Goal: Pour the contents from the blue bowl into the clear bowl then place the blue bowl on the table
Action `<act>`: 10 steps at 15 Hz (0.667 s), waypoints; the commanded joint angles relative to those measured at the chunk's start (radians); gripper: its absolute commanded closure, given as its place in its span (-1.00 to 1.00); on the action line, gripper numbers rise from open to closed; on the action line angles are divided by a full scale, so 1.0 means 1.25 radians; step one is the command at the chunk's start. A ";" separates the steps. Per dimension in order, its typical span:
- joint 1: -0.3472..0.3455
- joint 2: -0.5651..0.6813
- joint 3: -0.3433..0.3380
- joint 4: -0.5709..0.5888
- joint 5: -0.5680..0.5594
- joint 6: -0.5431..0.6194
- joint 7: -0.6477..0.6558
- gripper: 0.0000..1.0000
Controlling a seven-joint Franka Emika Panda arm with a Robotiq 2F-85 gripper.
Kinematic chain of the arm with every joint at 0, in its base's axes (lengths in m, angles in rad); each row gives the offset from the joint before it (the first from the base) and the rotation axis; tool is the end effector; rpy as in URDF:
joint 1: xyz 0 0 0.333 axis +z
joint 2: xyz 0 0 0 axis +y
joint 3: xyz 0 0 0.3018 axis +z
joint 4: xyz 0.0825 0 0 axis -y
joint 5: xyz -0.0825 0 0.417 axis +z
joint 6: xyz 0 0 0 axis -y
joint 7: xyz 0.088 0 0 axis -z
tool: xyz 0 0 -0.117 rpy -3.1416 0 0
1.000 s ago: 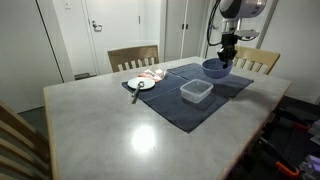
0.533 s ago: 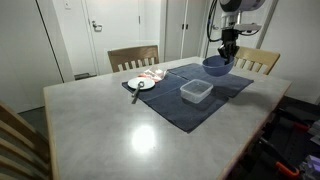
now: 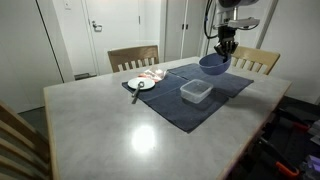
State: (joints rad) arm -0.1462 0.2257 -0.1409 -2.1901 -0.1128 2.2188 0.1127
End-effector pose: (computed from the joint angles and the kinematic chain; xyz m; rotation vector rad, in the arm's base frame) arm 0.5260 -0.1617 0.2211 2.9893 -0.4861 -0.3116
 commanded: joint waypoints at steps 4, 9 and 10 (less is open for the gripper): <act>0.023 -0.017 -0.003 -0.006 0.004 -0.002 0.056 0.85; 0.022 -0.030 -0.004 -0.014 0.004 -0.002 0.058 0.85; 0.027 -0.032 -0.004 -0.017 -0.007 -0.002 0.070 0.96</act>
State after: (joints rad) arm -0.1217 0.1880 -0.1426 -2.2103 -0.1084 2.2186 0.1861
